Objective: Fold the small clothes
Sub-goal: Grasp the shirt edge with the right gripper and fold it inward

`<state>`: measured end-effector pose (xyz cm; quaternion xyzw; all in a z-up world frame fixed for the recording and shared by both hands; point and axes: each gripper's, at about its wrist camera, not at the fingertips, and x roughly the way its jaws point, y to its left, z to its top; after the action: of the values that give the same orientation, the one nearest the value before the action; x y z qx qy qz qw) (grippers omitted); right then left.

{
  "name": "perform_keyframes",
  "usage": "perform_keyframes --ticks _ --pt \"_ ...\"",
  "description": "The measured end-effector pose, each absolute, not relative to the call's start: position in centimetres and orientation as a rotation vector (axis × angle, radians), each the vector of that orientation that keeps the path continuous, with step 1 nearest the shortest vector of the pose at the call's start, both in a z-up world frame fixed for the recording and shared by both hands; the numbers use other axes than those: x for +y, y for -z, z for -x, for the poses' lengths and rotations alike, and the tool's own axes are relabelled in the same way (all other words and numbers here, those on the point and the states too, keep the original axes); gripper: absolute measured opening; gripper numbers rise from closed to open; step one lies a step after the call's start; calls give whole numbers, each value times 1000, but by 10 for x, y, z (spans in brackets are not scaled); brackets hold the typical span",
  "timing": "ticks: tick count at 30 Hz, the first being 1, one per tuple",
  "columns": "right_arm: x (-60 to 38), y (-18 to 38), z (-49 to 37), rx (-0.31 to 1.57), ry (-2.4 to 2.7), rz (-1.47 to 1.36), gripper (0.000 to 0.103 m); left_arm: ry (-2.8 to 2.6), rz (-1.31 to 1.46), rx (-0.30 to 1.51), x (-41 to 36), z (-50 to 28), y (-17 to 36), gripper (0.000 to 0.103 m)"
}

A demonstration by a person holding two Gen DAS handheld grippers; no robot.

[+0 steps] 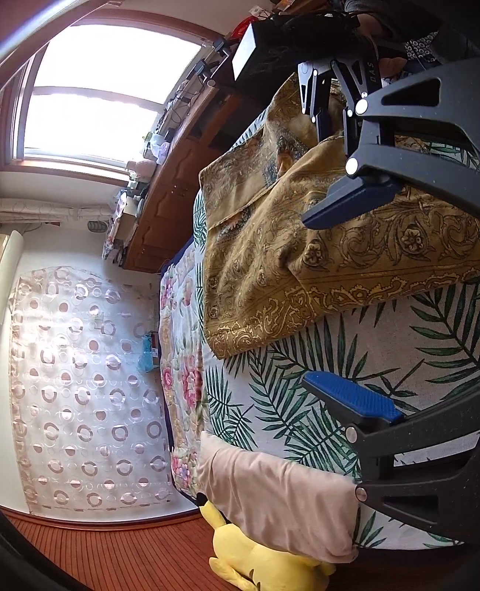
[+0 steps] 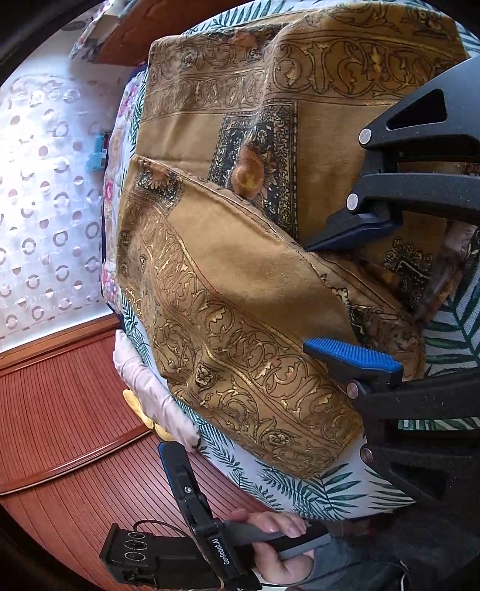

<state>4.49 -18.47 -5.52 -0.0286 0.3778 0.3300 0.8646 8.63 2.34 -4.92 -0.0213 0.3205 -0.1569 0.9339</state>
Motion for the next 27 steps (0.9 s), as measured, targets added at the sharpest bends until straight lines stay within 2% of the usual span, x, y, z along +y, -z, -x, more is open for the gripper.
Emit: perform_keyframes --ticks 1,3,9,18,20,25,27 --pt "-183 54 -46 788 -689 56 32 322 47 658 23 -87 50 80" --pt "-182 51 -45 767 -688 59 8 321 49 658 24 -86 51 80" --pt "-199 2 -34 588 -644 84 6 323 45 653 25 -84 50 80" --pt "-281 -49 -12 485 -472 110 6 343 41 646 16 -83 45 80" --pt "-302 -42 -8 506 -431 106 6 352 40 646 14 -84 45 80" --pt "-313 10 -16 700 -417 146 6 377 21 654 -2 -91 42 80" --pt "-313 15 -11 706 -418 146 19 385 8 654 -8 -94 41 80"
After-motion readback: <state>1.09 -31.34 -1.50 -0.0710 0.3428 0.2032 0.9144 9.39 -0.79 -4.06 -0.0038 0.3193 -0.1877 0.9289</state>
